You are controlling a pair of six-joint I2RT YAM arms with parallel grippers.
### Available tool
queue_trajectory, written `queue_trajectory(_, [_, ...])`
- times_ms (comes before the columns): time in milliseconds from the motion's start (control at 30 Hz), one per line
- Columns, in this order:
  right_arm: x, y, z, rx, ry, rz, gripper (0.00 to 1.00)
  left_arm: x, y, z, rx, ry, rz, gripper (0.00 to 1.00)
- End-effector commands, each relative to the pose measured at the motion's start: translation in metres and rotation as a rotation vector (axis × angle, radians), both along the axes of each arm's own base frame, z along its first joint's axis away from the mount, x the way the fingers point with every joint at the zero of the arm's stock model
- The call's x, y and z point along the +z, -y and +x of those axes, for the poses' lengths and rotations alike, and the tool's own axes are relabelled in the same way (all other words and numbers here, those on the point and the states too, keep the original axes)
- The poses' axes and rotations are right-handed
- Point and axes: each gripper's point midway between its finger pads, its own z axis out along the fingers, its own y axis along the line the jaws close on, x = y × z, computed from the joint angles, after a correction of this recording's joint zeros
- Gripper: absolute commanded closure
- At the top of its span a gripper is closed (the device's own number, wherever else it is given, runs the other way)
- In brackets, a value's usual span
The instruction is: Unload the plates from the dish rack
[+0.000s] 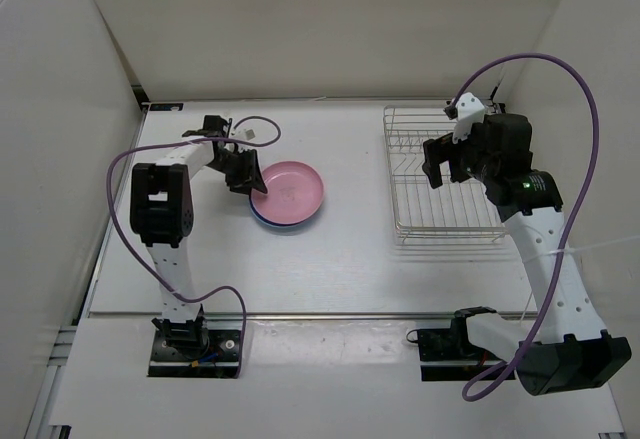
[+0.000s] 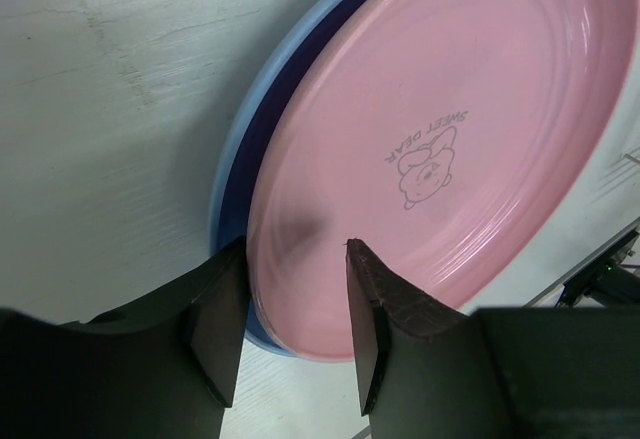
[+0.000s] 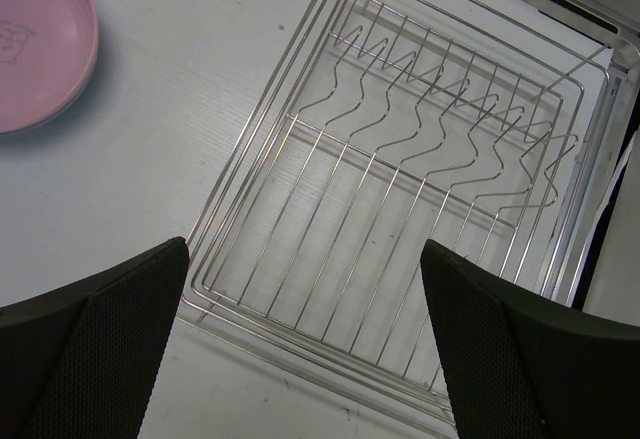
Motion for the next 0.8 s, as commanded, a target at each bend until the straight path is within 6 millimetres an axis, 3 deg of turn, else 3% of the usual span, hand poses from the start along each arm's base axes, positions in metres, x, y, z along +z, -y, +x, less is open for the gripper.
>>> queue_trajectory(0, [0.008, -0.003, -0.002, 0.017, 0.035, 0.016, 0.00, 0.040, 0.002, 0.006, -0.015, 0.097, -0.034, 0.48])
queue_trajectory(100, [0.008, -0.003, -0.002, 0.017, 0.035, 0.016, 0.00, 0.046, 0.003, 0.010, -0.018, 0.115, -0.044, 0.53])
queue_trajectory(333, [0.011, -0.003, -0.003, 0.017, 0.044, 0.017, 0.00, 0.042, 0.002, 0.008, -0.015, 0.106, -0.035, 0.52])
queue_trajectory(633, [0.011, -0.005, -0.004, 0.025, 0.044, 0.022, 0.00, 0.057, -0.002, 0.009, -0.013, 0.142, -0.034, 0.51])
queue_trajectory(767, [0.014, -0.004, -0.005, 0.025, 0.053, 0.023, 0.00, 0.055, -0.008, 0.008, -0.001, 0.142, -0.001, 0.48])
